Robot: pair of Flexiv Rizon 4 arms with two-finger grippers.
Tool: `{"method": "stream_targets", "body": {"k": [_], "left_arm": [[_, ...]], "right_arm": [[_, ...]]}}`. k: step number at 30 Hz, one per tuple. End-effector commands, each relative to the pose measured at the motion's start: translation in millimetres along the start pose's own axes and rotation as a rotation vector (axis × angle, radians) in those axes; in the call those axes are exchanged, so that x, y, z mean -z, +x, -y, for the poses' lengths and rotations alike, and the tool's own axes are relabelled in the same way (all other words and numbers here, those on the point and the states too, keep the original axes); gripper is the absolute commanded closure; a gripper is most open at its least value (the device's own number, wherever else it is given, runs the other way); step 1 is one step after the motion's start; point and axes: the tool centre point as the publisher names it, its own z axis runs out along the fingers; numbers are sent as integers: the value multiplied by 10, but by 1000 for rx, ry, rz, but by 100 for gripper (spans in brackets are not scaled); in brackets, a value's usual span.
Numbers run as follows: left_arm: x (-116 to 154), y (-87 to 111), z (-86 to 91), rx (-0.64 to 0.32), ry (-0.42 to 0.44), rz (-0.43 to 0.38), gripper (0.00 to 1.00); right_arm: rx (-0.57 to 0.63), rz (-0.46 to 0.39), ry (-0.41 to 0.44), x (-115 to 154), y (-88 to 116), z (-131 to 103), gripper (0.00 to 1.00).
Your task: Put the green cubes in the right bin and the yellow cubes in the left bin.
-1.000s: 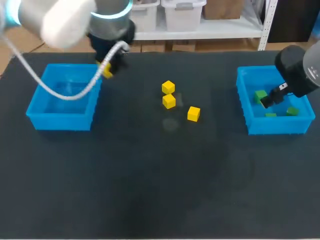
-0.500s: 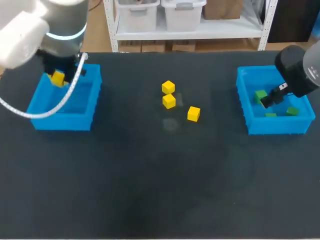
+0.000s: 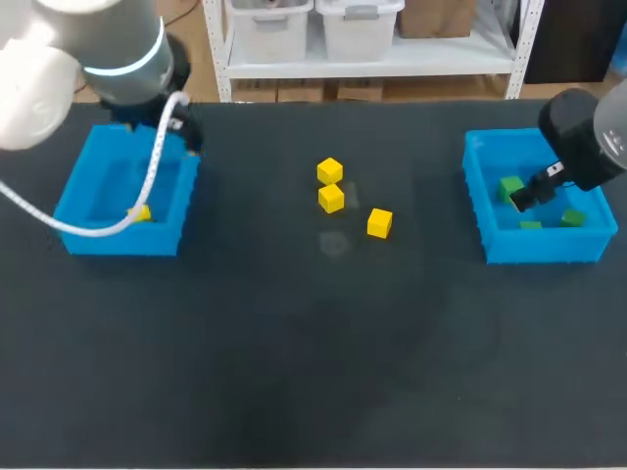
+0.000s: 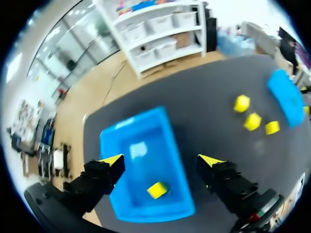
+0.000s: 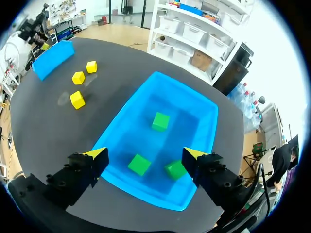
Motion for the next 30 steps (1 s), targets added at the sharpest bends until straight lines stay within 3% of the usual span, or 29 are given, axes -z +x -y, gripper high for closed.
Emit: {"method": "stream_targets", "body": {"k": [1,5,10,15,22,30], "left_arm": [[166,-221,351,-106,98,64,0],[130,-419,773,-187,207,73,0],[-110,-513,1222,-250,248,14,0],[-377,-568,1551,-267,274,-38,0],[-619,-759,1803,-311,278,-50,0],[-901,-940,1890,-346,243,-71,0]], "right_arm": [[-1,5,6,-2,13,-10,0],[-1,5,6,-2,13,-10,0],[-1,5,6,-2,13,-10,0],[-1,5,6,-2,13,-10,0],[-1,5,6,-2,13,-10,0],[-1,5,6,-2,13,-10,0]]}}
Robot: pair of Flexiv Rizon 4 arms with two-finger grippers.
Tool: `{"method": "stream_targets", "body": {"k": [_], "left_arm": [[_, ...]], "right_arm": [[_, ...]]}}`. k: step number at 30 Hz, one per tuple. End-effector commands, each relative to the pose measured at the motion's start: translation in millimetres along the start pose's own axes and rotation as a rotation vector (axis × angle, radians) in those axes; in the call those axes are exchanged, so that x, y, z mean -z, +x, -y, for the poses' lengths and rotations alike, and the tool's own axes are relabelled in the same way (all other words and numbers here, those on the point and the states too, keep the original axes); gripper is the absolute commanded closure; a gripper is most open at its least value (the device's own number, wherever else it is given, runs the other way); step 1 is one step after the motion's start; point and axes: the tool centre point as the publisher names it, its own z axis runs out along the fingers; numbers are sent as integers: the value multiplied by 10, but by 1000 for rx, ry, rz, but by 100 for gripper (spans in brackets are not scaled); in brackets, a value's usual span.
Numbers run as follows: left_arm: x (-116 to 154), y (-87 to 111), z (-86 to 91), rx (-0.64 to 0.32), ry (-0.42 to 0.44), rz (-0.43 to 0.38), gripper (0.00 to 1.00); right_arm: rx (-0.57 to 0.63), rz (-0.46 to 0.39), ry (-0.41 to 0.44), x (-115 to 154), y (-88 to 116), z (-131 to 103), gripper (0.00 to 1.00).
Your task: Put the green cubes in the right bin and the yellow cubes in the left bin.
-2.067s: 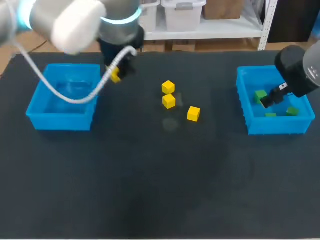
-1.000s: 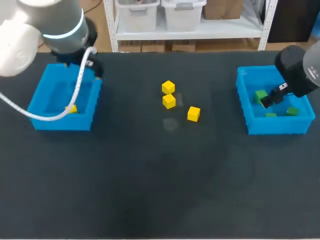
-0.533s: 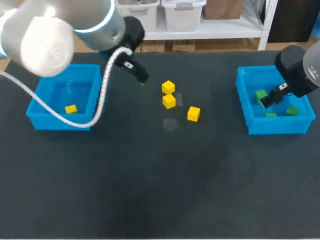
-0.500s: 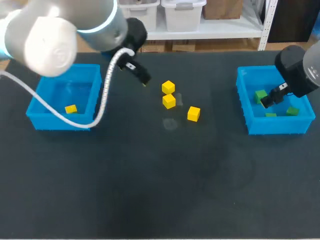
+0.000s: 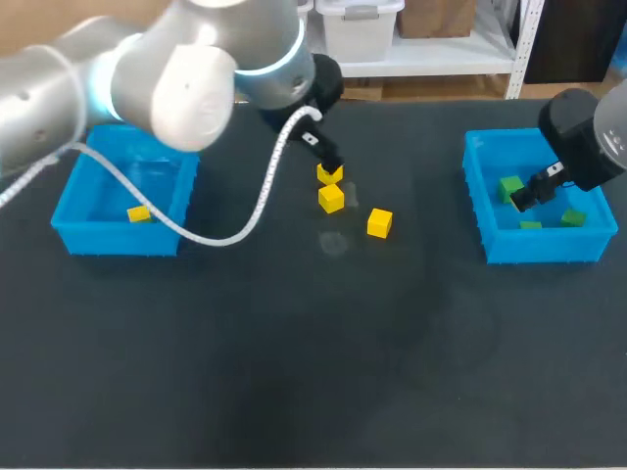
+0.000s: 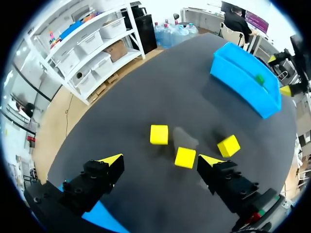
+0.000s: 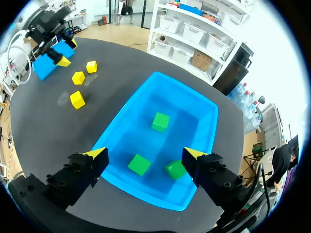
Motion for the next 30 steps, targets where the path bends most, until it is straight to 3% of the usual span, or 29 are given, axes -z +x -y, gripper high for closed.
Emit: {"method": "stream_targets", "body": {"k": [1,15,28,29,30], "left_arm": [[-253,-231,-40,1,1,-69,0],[-661,-260,-82,8,-18,-147,0],[-878,-212,-93,19,-40,-191,0],[-887,-208,-94,22,-46,-195,69],[-895,-204,-91,19,-50,-200,100]], "right_arm": [[-1,5,6,-2,13,-10,0],[-1,5,6,-2,13,-10,0],[-1,5,6,-2,13,-10,0],[-1,5,6,-2,13,-10,0],[-1,5,6,-2,13,-10,0]]}}
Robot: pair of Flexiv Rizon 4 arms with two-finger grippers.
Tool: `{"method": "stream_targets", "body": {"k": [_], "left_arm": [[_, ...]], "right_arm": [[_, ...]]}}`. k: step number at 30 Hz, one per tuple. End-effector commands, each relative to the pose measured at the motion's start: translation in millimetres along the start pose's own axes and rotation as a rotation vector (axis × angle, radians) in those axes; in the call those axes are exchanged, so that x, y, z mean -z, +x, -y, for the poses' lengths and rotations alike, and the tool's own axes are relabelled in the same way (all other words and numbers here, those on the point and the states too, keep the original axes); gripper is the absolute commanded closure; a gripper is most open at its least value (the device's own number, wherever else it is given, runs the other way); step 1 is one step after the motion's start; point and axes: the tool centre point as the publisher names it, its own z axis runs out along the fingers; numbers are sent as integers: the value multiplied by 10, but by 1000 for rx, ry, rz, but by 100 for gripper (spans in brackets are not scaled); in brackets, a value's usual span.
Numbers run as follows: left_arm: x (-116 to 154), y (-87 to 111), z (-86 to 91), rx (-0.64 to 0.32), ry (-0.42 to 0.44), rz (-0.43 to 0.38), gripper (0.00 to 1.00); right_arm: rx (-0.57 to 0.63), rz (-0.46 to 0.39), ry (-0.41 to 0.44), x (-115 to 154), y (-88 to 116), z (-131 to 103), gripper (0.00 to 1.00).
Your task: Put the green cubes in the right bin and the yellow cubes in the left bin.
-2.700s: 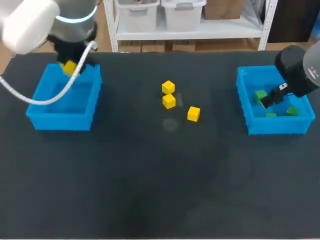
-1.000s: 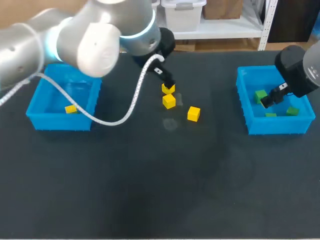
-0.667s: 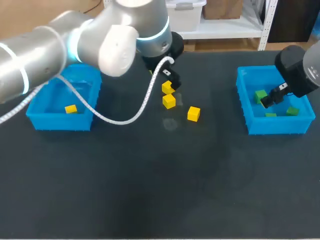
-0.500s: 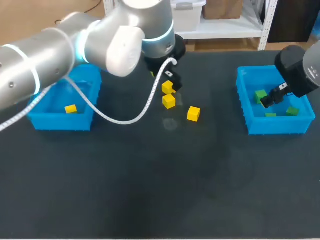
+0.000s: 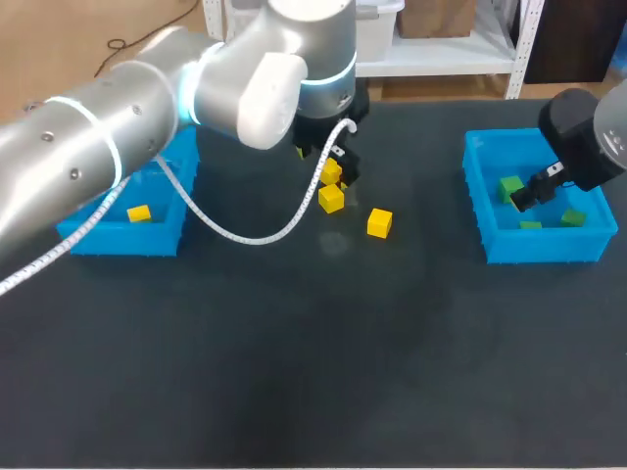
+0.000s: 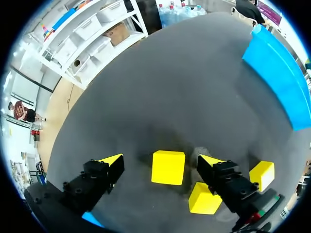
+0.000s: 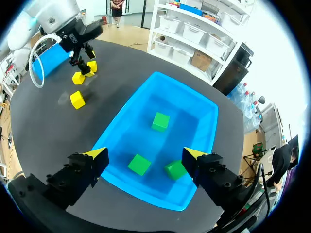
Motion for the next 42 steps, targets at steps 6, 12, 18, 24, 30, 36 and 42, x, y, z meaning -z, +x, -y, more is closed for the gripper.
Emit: {"method": "stream_targets", "body": {"k": [6,12,18,24,30,36,42], "left_arm": [[-50,-30,2,-1,-12,-44,100],[65,42,-15,13,-13,-14,100],[372,226,-196,61,-31,60,100],[848,574,-589,179,-100,154,100],[1321,1020,-994,306,-203,228,100],[1422,1543,-1323,410,-266,200,100],[1338,1992,-1539,520,-295,156,100]], "right_arm": [[-1,5,6,-2,13,-10,0],[-1,5,6,-2,13,-10,0],[-1,5,6,-2,13,-10,0],[-1,5,6,-2,13,-10,0],[-1,5,6,-2,13,-10,0],[-1,5,6,-2,13,-10,0],[-1,5,6,-2,13,-10,0]]}}
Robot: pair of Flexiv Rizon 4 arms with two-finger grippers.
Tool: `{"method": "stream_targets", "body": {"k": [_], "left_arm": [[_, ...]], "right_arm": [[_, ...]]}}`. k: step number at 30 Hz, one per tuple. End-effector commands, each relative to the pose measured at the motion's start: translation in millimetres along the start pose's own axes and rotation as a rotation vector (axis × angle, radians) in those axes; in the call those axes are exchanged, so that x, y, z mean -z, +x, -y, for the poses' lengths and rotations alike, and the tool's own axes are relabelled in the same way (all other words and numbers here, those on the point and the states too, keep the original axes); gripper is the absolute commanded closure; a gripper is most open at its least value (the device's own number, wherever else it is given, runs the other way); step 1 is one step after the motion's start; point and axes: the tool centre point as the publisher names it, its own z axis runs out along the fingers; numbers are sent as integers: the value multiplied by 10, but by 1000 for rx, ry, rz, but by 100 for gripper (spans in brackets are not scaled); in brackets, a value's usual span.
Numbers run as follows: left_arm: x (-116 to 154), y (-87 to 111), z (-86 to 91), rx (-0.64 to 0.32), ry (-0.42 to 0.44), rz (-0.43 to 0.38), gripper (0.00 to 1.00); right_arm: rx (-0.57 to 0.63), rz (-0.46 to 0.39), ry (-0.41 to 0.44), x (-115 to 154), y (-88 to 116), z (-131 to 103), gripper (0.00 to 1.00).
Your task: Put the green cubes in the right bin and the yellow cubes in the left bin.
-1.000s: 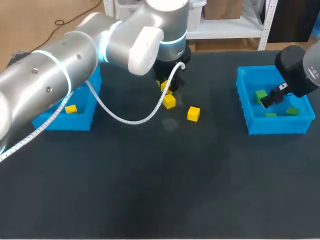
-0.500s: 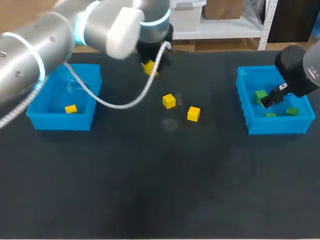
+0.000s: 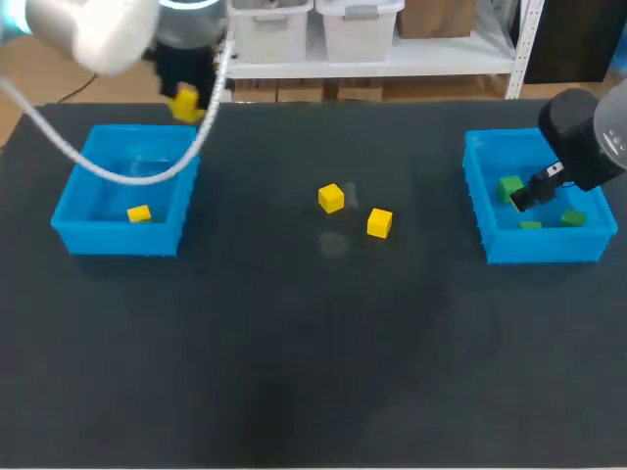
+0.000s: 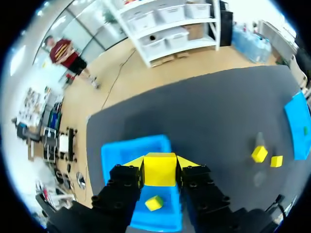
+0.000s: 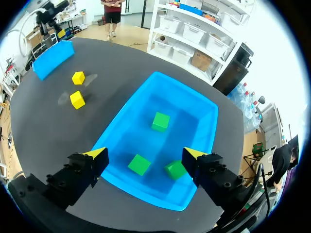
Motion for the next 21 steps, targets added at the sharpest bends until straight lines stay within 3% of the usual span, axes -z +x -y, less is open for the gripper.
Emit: {"method": "stream_targets", "body": {"k": [1,5,9,10,11,17,21], "left_arm": [[-74,714,-274,45,12,188,100],[-152,857,-420,74,-13,160,100],[-236,957,-457,43,-23,114,100],[-248,965,-454,30,-23,110,53],[-253,966,-451,39,-14,126,0],[-3,823,-355,13,28,178,0],[299,662,-102,-75,78,220,0]], "right_arm": [[-1,5,6,-2,13,-10,0],[-1,5,6,-2,13,-10,0],[-1,5,6,-2,13,-10,0],[-1,5,6,-2,13,-10,0],[-1,5,6,-2,13,-10,0],[-1,5,6,-2,13,-10,0],[-1,5,6,-2,13,-10,0]]}}
